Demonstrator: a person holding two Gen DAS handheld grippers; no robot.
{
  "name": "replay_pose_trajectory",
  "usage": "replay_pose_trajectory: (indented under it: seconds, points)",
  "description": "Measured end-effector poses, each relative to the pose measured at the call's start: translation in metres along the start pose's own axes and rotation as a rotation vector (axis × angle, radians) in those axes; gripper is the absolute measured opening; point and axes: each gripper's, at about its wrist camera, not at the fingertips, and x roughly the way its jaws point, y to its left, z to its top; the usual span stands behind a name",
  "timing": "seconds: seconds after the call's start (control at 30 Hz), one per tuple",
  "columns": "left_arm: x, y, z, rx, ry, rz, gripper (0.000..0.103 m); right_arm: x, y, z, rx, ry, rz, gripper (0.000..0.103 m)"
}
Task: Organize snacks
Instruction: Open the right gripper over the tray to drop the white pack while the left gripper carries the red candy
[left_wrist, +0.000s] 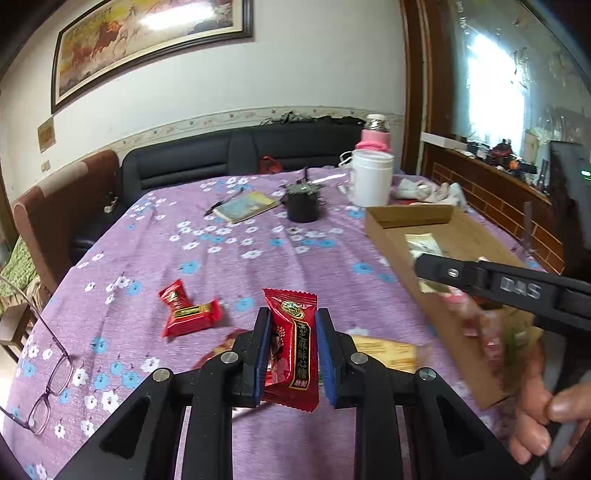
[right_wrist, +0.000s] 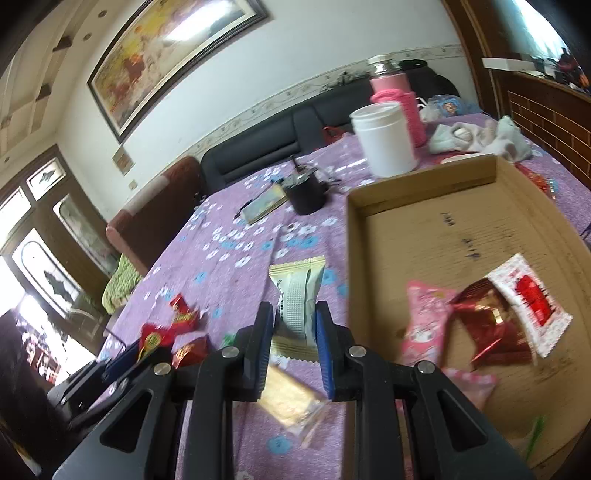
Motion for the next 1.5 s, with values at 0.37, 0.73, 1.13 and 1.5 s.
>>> replay_pose_trajectory:
  seconds: [0.37,0.73,1.13,1.5]
  points:
    - [0.013,-0.091,0.024,0.028,0.114,-0.247,0.024,-0.027,-0.069,0.030,0.148,-0.035,-0.100,0.022]
    - [0.048,-0.161,0.013,0.079,0.207,-0.366,0.023,-0.033,-0.124,0.035,0.290,-0.029,-0.208,0.022]
    - [0.050,-0.161,0.004,0.118,0.197,-0.352,0.023,-0.022,-0.129,0.030,0.297,0.018,-0.266,0.023]
    - [0.041,-0.154,0.007,0.107,0.150,-0.350,0.024,-0.039,-0.122,0.034,0.293,-0.030,-0.274,0.035]
